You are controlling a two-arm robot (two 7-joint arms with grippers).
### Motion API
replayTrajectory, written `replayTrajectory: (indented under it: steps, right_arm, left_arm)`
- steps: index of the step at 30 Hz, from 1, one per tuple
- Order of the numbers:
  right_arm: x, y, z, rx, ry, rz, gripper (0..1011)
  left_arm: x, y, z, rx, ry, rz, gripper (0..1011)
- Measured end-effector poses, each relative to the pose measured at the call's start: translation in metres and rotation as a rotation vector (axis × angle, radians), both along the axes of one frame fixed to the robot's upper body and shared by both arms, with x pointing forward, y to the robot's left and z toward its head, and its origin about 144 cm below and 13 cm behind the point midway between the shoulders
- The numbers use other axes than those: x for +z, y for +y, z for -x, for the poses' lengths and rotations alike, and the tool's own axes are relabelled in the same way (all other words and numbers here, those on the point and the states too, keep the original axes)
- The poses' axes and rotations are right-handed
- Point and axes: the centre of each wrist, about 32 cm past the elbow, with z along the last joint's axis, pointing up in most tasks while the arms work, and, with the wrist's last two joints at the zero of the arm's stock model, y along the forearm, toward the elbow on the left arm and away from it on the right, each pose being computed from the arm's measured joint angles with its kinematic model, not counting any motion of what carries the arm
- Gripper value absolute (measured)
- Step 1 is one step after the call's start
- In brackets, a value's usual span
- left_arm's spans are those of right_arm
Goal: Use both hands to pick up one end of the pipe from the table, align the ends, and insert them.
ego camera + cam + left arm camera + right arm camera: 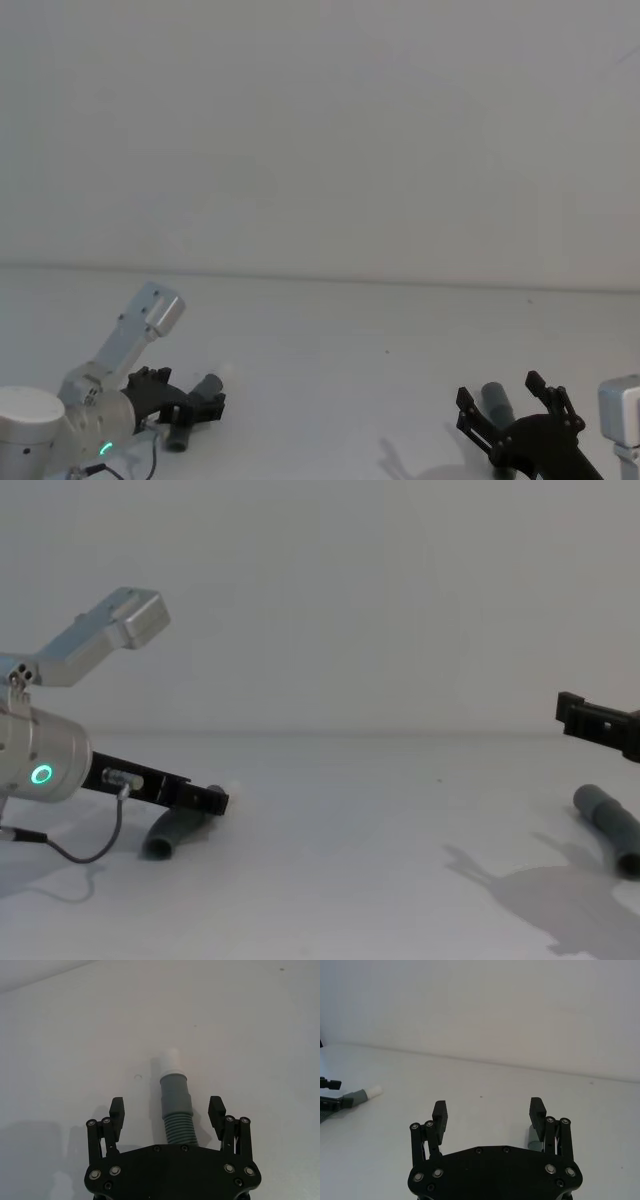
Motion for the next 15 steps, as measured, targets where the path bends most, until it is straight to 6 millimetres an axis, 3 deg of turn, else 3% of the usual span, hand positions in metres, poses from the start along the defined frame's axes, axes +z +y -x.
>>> replayTrajectory:
  steps: [15]
  right_arm:
    - [0.0000,0.0000,0.0000,0.000,0.000,0.000,1000]
  left_arm:
    - [-0.0033,-0.0043,-0.0098,-0.007,0.017,0.005,1001]
